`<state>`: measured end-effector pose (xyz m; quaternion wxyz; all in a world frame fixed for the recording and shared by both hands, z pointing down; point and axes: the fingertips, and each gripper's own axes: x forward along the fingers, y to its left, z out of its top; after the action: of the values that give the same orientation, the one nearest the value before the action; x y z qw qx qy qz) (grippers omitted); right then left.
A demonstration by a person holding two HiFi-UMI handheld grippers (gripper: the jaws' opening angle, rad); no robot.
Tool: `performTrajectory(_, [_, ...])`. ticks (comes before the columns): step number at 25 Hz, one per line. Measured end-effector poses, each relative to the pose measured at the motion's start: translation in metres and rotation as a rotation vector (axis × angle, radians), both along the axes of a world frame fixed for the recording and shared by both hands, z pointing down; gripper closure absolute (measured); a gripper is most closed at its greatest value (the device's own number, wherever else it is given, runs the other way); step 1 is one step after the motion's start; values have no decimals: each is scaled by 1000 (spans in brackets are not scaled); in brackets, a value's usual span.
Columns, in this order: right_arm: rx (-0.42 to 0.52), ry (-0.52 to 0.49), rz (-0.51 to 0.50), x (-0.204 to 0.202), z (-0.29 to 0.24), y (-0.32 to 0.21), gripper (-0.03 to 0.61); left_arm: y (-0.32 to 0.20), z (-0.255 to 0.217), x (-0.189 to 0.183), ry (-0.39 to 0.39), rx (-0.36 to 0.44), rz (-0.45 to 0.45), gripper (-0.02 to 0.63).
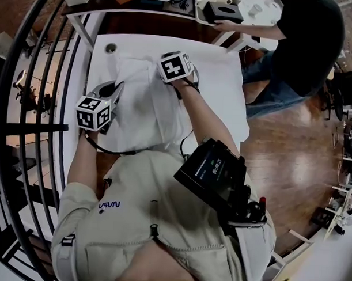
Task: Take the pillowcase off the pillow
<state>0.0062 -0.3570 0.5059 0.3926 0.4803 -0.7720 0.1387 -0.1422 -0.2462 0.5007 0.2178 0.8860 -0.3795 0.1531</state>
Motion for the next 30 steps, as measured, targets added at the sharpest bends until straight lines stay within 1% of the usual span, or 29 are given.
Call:
performTrajectory(2, [18,-9,37,13,-6,-1,565,2,-12,-2,13,35,-4,583])
performTrajectory(6, [-11,-11,145,40,-2,7,565,6,-26,-12,27,82,-18,583])
performTrajectory(8, [37,-16,142,45,-9,3,566,12,-31,-16,29,101,-16,584])
performTrajectory(10, [71,4,157,57,-11,0,566,21,-32,-22,33,113,-20,584])
performTrajectory(12, [57,24,205,78,-1,2,566,25,-27,-32,57,96,-48,586])
performTrajectory(15, [-1,20,274,101,16,10,566,20,-7,-43,100,31,-91,584])
performTrajectory(17, [-24,38,270,101,22,14,566,10,3,-37,95,6,-91,583])
performTrajectory(19, [-8,36,228,92,21,13,563,0,9,-27,57,2,-79,573])
performTrajectory(21, [34,9,184,81,16,8,552,-7,14,-21,13,11,-69,553])
performTrajectory(23, [33,-27,186,75,18,11,532,-12,16,-19,-14,17,-75,521])
performTrajectory(25, [37,-69,197,69,17,15,506,-15,18,-22,-30,18,-96,459])
performTrajectory(28, [143,-100,206,64,-9,17,488,-11,14,-30,-50,43,-127,381])
performTrajectory(30, [202,-144,207,60,-30,29,488,-3,5,-34,-51,75,-138,360])
